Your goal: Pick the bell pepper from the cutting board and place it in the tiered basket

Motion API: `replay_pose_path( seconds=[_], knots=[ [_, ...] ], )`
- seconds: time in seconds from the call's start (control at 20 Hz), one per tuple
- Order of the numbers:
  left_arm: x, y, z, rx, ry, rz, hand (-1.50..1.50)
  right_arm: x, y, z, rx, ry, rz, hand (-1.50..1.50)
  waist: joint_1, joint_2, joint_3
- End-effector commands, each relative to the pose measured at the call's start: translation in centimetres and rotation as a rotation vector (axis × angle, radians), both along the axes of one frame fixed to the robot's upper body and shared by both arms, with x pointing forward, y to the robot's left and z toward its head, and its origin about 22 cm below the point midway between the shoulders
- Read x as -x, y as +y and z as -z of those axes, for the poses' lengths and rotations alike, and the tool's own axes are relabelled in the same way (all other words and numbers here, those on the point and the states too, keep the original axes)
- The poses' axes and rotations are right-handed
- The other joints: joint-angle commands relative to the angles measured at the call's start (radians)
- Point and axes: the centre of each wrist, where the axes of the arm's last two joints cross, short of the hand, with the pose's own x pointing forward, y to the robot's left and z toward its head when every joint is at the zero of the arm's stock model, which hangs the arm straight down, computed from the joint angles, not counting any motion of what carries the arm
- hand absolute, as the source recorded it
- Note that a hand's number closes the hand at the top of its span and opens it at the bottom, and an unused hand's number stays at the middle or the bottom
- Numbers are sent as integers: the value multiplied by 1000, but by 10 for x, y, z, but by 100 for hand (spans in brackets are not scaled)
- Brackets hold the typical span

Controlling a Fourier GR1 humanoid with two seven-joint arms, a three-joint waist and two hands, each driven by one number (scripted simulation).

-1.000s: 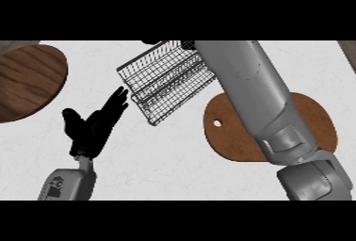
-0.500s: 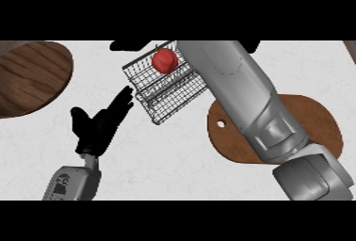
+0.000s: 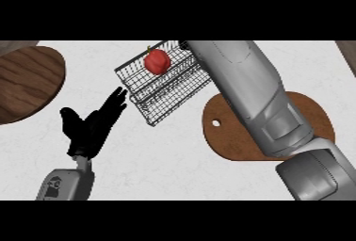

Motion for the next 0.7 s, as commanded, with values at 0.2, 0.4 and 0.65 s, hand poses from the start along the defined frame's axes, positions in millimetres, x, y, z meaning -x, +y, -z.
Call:
replay_pose_path(
  seconds=[0.2, 0.4, 0.65],
  knots=[
    [3, -4, 5, 7, -3, -33, 0, -29, -122, 7, 27, 83, 111, -150, -48, -7, 1],
    [-1, -1, -6, 20, -24, -35, 0, -29, -209, -2, 63, 88, 40, -150, -50, -5, 1],
    [-2, 4, 2, -2, 4, -49, 0, -16, -290, -12, 144, 85, -40, -150, -40, 1, 1]
  ],
)
